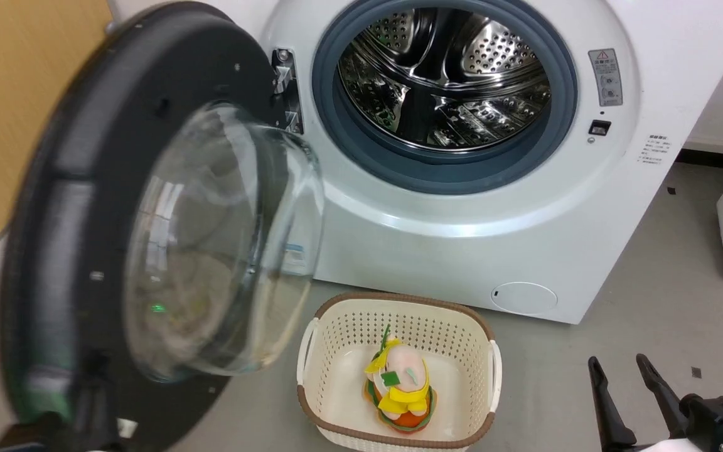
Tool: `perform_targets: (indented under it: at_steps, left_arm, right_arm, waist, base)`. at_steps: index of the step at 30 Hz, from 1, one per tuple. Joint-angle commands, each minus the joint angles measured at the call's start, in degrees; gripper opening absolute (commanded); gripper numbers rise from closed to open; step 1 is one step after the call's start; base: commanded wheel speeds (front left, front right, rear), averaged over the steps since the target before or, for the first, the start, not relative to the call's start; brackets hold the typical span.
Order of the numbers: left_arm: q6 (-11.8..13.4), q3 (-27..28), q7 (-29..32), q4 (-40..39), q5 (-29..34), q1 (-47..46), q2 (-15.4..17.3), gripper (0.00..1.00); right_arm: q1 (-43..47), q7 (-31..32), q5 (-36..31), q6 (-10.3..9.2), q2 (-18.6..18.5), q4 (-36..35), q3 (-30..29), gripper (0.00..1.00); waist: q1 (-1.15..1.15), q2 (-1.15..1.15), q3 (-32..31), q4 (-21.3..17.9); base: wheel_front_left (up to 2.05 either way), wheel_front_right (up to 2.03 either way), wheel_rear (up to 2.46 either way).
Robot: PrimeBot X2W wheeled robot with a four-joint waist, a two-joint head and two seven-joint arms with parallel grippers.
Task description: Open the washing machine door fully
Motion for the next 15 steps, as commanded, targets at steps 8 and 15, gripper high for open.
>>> perform_targets:
  at_steps: [8, 15]
  left_arm:
    - [-1.58, 8.85, -4.80, 8.76, -4.28, -4.16, 4.18, 0.00]
    - [-3.34, 11.17, -7.47, 16.12, -6.05, -6.68, 5.27, 0.00]
  right_arm:
    - [-0.20, 0.60, -0.63, 0.05, 0.22, -0.85, 0.24, 1.00]
    - [-0.68, 0.71, -0.69, 0.05, 0.22, -0.73, 0.22, 1.00]
  waist:
    - [0.00, 0.00, 1.20, -1.18]
    - [0.00, 0.00, 1.61, -1.88]
  base:
    - [0.00, 0.00, 0.00]
    - [0.00, 0.00, 0.00]
